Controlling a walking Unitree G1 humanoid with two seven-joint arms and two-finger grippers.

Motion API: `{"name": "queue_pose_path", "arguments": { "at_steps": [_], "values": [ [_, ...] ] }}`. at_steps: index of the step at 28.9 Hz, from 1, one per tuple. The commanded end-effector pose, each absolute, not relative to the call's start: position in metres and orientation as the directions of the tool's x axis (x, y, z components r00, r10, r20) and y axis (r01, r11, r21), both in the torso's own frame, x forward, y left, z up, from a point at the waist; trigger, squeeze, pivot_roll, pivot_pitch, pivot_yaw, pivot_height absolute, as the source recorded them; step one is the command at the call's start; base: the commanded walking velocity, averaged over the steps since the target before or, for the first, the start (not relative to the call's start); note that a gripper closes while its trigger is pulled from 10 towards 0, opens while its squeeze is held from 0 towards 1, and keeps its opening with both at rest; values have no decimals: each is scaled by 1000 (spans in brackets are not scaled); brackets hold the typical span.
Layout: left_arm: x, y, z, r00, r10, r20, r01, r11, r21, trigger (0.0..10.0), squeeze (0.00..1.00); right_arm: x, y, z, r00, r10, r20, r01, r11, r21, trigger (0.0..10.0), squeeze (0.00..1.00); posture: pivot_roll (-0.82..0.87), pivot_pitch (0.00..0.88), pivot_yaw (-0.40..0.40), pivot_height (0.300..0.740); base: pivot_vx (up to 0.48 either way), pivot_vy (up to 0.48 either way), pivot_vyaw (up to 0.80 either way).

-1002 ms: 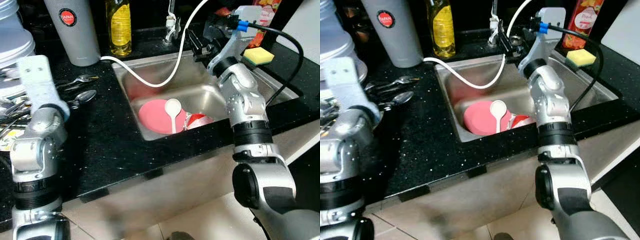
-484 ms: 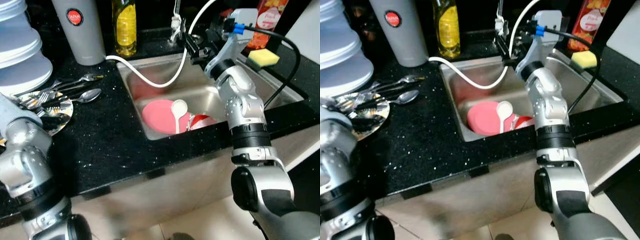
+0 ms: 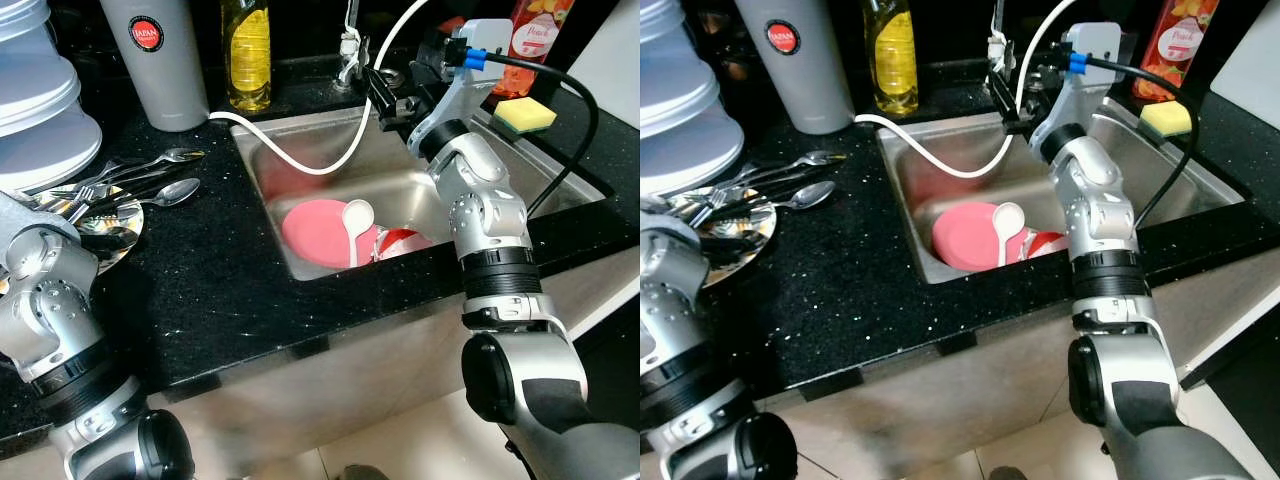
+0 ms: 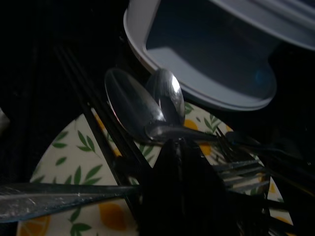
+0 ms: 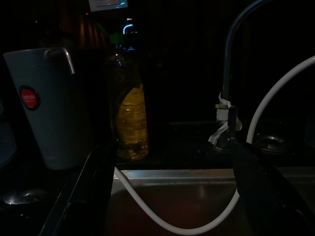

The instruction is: Kitchen organization

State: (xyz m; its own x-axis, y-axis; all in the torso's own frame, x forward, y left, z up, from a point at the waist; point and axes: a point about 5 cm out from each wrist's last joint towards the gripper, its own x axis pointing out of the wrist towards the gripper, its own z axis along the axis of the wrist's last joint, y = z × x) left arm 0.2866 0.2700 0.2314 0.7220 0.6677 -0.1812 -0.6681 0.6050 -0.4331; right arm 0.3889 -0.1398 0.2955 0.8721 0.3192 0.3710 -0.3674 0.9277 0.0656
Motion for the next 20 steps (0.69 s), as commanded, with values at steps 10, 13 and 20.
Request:
{"name": "queue_pose_path", "arguments": {
  "at_steps": [10, 13, 20],
  "values": [
    [286, 273, 240, 696, 706, -128, -689, 607, -397, 10000, 1000, 387, -138, 294, 869, 326, 372, -379, 922, 79, 10000, 0, -18, 24, -12, 740, 0, 0, 0],
    [285, 274, 237, 688, 710, -150, -697, 588, -409, 10000, 1000, 387, -138, 294, 869, 326, 371, -380, 922, 80, 10000, 0, -19, 25, -11, 740, 0, 0, 0],
    [283, 281, 227, 660, 712, -240, -717, 500, -487, 10000, 0, 387, -138, 293, 870, 326, 370, -380, 921, 82, 10000, 0, -18, 25, -12, 740, 0, 0, 0]
  ]
}}
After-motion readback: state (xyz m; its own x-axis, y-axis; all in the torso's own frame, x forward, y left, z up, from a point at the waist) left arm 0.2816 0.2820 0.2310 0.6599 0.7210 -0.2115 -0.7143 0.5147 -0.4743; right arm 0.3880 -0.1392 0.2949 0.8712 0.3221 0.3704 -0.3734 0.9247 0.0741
